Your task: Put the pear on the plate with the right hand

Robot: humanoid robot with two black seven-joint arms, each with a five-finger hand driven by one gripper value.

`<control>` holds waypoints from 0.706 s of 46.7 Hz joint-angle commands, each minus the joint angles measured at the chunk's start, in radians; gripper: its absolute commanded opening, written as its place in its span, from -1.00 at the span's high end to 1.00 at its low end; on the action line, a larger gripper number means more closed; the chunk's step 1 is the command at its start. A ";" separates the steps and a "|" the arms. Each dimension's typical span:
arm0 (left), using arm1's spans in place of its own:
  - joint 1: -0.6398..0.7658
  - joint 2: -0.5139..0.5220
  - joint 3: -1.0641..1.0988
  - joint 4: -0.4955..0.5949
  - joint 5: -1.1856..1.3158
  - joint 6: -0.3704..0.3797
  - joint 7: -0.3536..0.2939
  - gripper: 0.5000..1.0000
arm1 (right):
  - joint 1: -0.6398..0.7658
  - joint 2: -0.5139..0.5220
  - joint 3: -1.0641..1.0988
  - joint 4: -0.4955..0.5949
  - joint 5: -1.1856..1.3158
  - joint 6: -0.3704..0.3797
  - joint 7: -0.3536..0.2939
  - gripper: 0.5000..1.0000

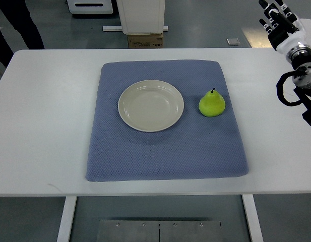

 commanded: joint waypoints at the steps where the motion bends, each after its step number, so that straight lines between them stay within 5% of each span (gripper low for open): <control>1: -0.001 0.000 0.000 0.004 0.000 0.000 0.000 -1.00 | -0.001 0.000 0.000 0.000 0.000 -0.001 0.000 -1.00; 33: 0.013 0.000 0.006 0.005 0.001 -0.011 -0.005 -1.00 | -0.013 0.002 -0.005 0.000 0.000 0.002 0.000 -1.00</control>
